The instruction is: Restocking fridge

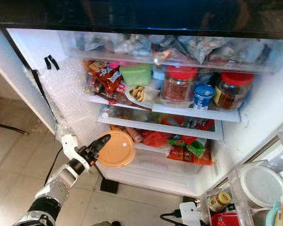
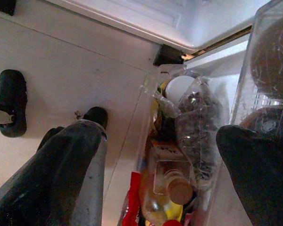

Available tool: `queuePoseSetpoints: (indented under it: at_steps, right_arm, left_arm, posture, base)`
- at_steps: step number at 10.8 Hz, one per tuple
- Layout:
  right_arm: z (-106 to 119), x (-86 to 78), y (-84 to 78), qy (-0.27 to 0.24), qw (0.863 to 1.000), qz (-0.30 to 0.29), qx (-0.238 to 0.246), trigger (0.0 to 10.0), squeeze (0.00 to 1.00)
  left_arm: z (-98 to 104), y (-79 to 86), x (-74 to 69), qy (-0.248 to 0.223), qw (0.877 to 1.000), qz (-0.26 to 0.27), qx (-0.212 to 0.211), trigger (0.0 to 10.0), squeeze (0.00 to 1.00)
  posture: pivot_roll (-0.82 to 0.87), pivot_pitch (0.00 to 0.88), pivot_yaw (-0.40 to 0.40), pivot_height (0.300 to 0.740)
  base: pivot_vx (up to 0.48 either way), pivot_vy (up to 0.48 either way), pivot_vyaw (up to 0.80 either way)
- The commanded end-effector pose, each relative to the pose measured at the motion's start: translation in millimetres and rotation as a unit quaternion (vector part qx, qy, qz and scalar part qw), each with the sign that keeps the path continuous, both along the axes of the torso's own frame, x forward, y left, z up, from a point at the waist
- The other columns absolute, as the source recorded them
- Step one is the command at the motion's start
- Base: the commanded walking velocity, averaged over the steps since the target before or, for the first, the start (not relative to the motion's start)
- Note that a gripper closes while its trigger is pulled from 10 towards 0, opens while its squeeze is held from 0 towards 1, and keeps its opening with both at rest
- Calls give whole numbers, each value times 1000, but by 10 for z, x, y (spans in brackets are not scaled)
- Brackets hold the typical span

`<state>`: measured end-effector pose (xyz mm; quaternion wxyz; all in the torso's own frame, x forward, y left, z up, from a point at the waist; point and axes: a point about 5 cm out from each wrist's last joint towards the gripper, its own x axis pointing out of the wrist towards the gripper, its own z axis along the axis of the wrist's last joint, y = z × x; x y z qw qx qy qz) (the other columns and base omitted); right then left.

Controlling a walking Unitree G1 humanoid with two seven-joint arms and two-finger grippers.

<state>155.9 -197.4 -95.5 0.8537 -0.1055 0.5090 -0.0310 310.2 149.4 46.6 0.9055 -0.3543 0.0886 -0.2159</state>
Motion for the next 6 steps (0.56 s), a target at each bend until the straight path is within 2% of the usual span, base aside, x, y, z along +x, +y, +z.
queuePoseSetpoints:
  at_steps: [1,4,6]
  right_arm:
    - [-23,-45,35,9,1000,0,3,10000,0]
    - [-28,-56,39,10,1000,1,3,10000,0]
    - [-29,-60,34,12,1000,1,1,10000,0]
  left_arm:
    - [8,17,-10,0,1000,-2,5,10000,0]
    - [11,-2,-12,0,1000,-9,5,10000,0]
    - [16,-15,-8,0,1000,-13,5,10000,0]
  posture:
    - [75,81,44,740]
    - [77,86,43,740]
    - [77,88,43,740]
  base:
    - [0,0,0]
    - [0,0,0]
    - [247,0,0]
